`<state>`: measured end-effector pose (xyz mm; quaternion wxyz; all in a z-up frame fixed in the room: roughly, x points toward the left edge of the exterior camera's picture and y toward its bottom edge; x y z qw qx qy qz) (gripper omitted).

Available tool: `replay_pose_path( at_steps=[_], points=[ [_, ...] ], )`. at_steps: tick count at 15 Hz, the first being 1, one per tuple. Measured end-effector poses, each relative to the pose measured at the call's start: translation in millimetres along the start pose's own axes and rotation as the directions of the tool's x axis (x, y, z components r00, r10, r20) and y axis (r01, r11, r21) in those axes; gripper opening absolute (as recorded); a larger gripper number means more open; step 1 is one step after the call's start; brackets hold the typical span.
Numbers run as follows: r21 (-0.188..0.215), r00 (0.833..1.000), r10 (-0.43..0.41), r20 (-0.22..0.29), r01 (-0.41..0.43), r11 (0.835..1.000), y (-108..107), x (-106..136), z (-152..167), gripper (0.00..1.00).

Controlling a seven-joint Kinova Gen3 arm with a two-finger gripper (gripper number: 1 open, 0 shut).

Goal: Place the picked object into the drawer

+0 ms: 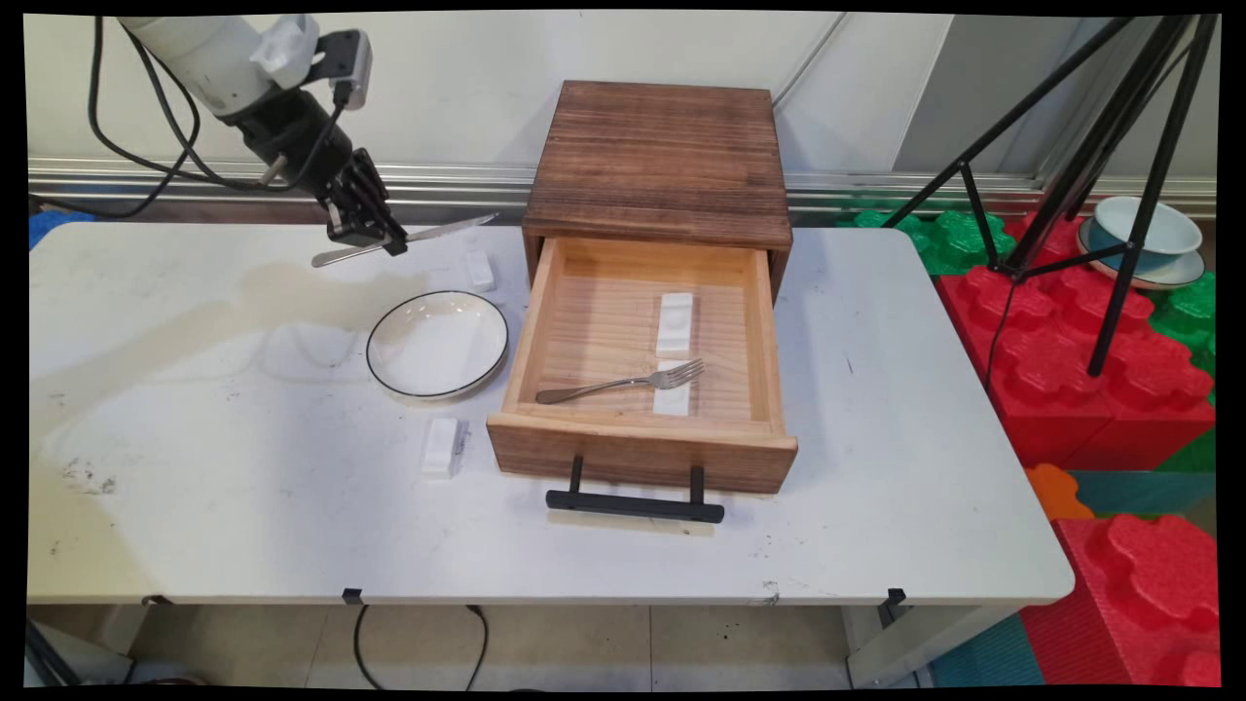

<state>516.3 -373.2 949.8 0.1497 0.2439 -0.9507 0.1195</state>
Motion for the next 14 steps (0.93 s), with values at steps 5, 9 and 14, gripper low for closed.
replay_pose_path(
  at_steps=[5, 9, 14],
  points=[
    [-0.015, 0.999, 0.011, -0.053, -0.012, 1.000, 16, 21, -19, 0.00],
    [-0.024, 0.993, 0.017, -0.117, -0.020, 1.000, 31, 49, -33, 0.00],
    [-0.036, 0.983, 0.017, -0.184, -0.024, 0.999, 46, 80, -42, 0.00]
  ],
)
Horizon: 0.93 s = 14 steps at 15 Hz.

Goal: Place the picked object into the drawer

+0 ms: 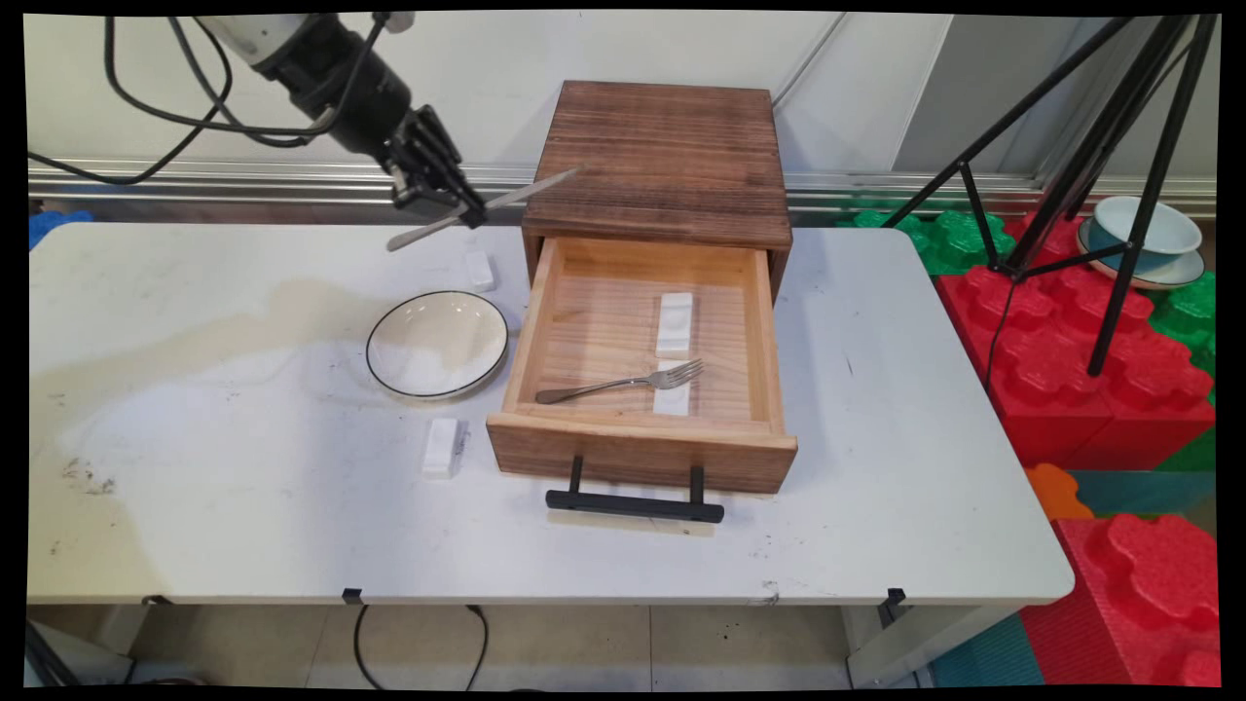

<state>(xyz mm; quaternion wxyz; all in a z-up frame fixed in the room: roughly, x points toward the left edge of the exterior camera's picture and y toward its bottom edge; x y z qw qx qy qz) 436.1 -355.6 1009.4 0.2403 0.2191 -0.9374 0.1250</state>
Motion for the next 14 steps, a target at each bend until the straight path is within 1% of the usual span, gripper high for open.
replay_pose_path(
  at_steps=[4, 6, 10, 14],
  points=[
    [-0.006, 0.999, 0.011, -0.049, -0.011, 1.000, 7, 26, 8, 0.00],
    [-0.006, 0.998, 0.016, -0.065, -0.017, 1.000, 9, 35, 13, 0.00],
    [-0.001, 0.995, 0.033, -0.095, -0.033, 0.999, 11, 57, 37, 0.00],
    [0.010, 0.993, 0.046, -0.107, -0.045, 0.999, 10, 75, 68, 0.00]
  ],
)
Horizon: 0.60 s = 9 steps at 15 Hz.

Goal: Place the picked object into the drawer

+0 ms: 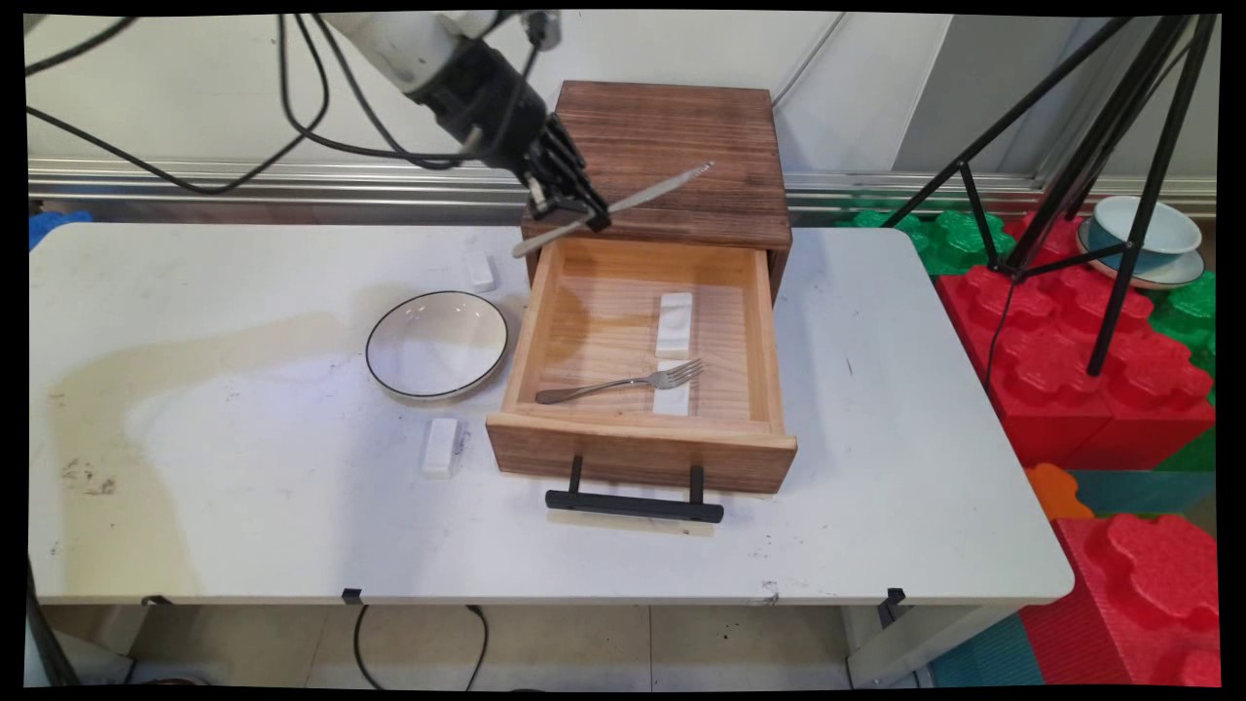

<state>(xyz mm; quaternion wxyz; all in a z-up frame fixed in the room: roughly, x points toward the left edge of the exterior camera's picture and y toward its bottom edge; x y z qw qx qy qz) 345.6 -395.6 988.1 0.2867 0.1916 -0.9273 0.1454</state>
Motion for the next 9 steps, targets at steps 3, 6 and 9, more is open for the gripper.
replay_pose_path(
  at_steps=[3, 6, 9],
  points=[
    [0.006, 1.000, -0.002, 0.001, 0.002, 1.000, -1, 4, 21, 0.00],
    [0.010, 1.000, -0.006, 0.006, 0.006, 1.000, -1, 6, 40, 0.00],
    [0.012, 1.000, -0.010, 0.014, 0.010, 1.000, -3, 5, 61, 0.00]
  ],
)
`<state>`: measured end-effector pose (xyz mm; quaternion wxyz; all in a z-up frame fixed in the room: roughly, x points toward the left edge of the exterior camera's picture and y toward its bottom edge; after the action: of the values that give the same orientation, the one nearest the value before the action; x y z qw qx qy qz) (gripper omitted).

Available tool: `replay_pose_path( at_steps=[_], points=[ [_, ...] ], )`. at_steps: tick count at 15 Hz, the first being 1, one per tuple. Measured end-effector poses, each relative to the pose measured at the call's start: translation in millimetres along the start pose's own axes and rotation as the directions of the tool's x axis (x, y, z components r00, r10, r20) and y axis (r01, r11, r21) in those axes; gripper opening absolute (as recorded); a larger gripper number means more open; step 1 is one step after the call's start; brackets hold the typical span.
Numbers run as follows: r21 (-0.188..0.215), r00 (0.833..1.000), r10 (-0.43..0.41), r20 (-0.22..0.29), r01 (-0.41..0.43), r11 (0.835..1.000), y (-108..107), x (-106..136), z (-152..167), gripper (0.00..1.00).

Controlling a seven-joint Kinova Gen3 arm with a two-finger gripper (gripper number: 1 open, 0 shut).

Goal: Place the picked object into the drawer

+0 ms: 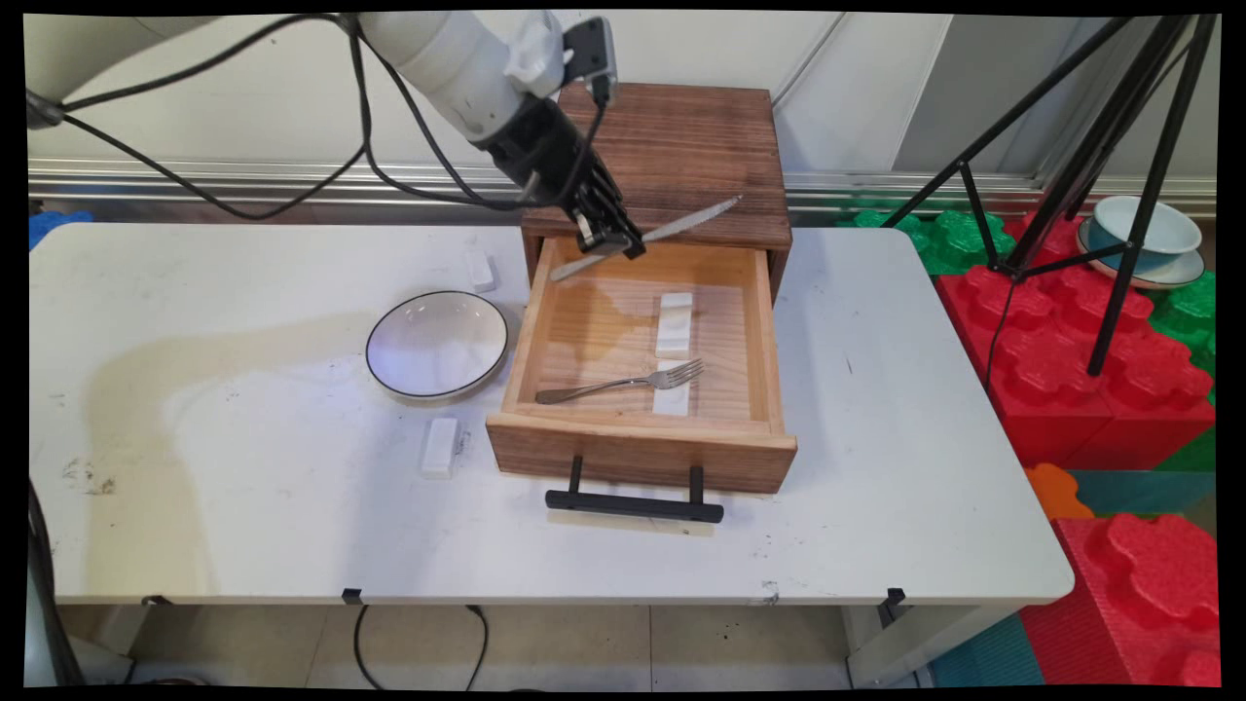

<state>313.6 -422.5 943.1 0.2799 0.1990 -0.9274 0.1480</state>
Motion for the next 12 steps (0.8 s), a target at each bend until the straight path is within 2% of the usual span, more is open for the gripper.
replay_pose_path(
  at_steps=[12],
  points=[
    [0.007, 0.999, -0.025, 0.041, 0.025, 1.000, -2, -22, 64, 0.00]
  ],
)
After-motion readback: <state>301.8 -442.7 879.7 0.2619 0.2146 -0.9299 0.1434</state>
